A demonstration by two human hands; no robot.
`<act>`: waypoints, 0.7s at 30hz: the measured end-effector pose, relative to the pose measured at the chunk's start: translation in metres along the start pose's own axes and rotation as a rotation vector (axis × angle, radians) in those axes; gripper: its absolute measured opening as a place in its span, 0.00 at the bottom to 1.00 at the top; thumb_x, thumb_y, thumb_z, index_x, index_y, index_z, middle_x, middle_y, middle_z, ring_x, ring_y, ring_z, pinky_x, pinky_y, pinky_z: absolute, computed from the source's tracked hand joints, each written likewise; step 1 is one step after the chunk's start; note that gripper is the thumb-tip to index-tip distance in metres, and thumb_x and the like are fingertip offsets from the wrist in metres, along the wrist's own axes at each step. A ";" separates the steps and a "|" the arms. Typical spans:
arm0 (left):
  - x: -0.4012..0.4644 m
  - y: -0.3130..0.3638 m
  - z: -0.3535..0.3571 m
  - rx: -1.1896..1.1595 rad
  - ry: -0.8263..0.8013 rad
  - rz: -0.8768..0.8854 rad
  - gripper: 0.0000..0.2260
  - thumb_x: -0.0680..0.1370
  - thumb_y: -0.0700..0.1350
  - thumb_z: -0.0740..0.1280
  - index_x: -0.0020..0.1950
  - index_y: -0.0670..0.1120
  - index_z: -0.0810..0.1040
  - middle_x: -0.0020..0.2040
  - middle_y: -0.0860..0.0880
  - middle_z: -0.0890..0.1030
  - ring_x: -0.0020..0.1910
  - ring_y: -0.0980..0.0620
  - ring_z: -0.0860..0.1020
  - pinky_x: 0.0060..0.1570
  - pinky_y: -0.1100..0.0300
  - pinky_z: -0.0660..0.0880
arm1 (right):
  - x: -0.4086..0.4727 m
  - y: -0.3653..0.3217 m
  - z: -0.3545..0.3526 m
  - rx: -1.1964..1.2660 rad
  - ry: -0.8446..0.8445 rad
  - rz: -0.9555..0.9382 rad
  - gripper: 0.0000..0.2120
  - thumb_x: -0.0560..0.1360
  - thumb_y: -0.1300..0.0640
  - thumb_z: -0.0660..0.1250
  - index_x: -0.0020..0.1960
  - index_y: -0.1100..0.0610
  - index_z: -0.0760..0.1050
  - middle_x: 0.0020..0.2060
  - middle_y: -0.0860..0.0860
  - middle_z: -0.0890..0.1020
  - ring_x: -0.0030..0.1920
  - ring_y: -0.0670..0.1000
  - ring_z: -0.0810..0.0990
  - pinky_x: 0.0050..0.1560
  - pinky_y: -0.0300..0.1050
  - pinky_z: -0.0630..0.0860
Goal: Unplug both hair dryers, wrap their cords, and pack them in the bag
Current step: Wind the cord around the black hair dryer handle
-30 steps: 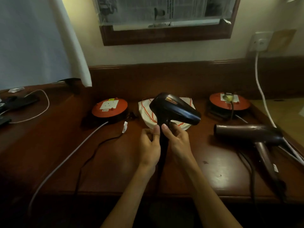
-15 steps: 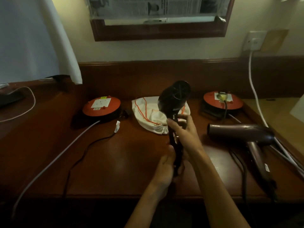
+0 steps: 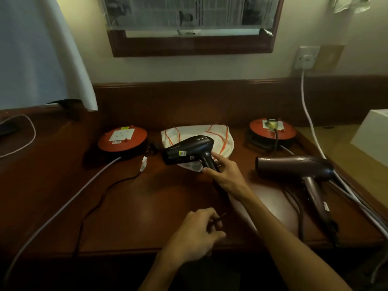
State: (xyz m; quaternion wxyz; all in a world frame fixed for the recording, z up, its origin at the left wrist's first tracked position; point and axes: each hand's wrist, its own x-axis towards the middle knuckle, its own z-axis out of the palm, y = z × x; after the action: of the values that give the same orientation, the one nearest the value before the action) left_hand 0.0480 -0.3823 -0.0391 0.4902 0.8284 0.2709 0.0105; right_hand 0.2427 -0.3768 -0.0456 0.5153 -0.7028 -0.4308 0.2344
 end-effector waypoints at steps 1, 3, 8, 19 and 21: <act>-0.003 0.000 -0.001 0.057 0.036 -0.023 0.04 0.80 0.47 0.70 0.49 0.54 0.76 0.45 0.51 0.82 0.35 0.56 0.81 0.40 0.57 0.81 | 0.000 0.000 0.005 0.018 0.004 -0.005 0.35 0.75 0.53 0.74 0.78 0.51 0.64 0.64 0.54 0.77 0.55 0.50 0.80 0.45 0.37 0.81; -0.011 -0.003 0.000 0.180 0.136 -0.084 0.06 0.81 0.46 0.68 0.47 0.57 0.74 0.47 0.54 0.80 0.41 0.56 0.80 0.42 0.58 0.79 | 0.001 0.000 0.014 0.078 0.019 -0.026 0.35 0.74 0.53 0.76 0.77 0.51 0.65 0.63 0.53 0.77 0.53 0.48 0.81 0.40 0.34 0.80; -0.032 -0.018 0.016 0.469 0.474 -0.113 0.08 0.84 0.45 0.60 0.61 0.56 0.71 0.57 0.58 0.78 0.54 0.54 0.79 0.53 0.58 0.76 | 0.004 0.012 0.028 0.192 0.064 -0.002 0.33 0.72 0.52 0.77 0.73 0.52 0.68 0.63 0.54 0.77 0.52 0.55 0.84 0.47 0.49 0.85; -0.083 -0.062 0.003 0.420 0.315 -0.250 0.08 0.82 0.56 0.61 0.50 0.61 0.62 0.40 0.58 0.75 0.38 0.61 0.74 0.40 0.63 0.71 | 0.012 0.040 0.022 0.186 0.081 -0.050 0.31 0.75 0.54 0.74 0.74 0.50 0.67 0.63 0.51 0.76 0.54 0.52 0.82 0.48 0.49 0.84; -0.087 -0.072 -0.009 0.349 0.319 -0.187 0.05 0.81 0.55 0.66 0.48 0.60 0.70 0.39 0.57 0.78 0.39 0.60 0.77 0.42 0.61 0.76 | 0.012 0.040 0.022 0.139 0.056 -0.076 0.30 0.76 0.55 0.73 0.75 0.51 0.66 0.62 0.49 0.75 0.55 0.48 0.80 0.49 0.43 0.82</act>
State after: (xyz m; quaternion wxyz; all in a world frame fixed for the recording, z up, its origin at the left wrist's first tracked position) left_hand -0.0600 -0.3877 -0.0715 0.2897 0.8596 0.4181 0.0488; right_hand 0.2463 -0.3586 -0.0894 0.5833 -0.6548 -0.4253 0.2239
